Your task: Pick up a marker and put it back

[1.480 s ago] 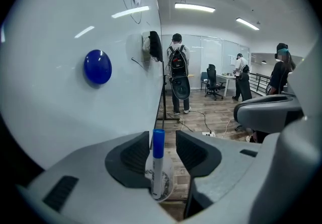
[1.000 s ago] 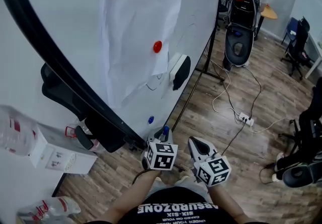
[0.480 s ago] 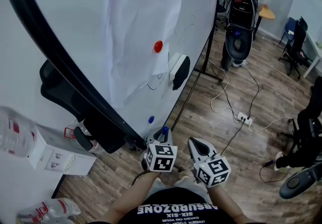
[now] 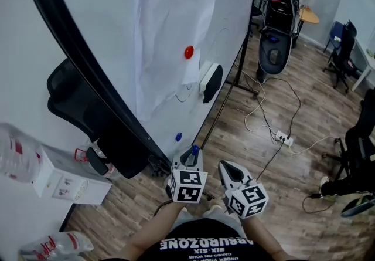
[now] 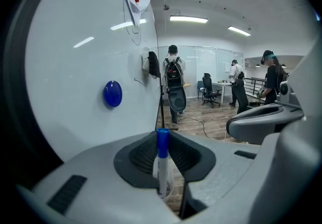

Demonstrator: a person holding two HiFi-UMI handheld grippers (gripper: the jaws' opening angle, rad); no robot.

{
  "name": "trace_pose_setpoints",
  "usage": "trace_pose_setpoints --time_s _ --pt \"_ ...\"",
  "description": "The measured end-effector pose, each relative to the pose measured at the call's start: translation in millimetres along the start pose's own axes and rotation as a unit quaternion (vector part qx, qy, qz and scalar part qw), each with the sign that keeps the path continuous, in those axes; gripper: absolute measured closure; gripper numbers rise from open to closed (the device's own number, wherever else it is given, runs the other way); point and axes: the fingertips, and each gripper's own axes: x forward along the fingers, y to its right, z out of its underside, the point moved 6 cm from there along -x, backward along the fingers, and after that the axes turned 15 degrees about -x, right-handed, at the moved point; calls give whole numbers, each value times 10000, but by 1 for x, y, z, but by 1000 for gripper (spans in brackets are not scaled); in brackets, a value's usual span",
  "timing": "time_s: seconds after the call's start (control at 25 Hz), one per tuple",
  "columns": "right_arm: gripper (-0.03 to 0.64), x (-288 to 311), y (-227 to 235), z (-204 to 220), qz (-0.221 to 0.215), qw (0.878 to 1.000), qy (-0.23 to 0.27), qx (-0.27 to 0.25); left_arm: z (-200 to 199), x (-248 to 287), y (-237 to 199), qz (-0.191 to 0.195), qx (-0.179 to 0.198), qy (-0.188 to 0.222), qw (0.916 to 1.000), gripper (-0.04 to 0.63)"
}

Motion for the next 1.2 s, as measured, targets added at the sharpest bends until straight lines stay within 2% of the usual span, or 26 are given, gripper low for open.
trace_pose_setpoints --time_s 0.52,0.68,1.2 --pt "620 -15 -12 -2 157 9999 39 38 -21 -25 14 358 24 591 9976 528" --pt "620 -17 -17 -3 173 9998 63 31 -35 -41 15 334 20 801 9962 528" --pt "620 -24 -28 -1 178 9998 38 36 -66 -81 24 604 81 1558 9859 528"
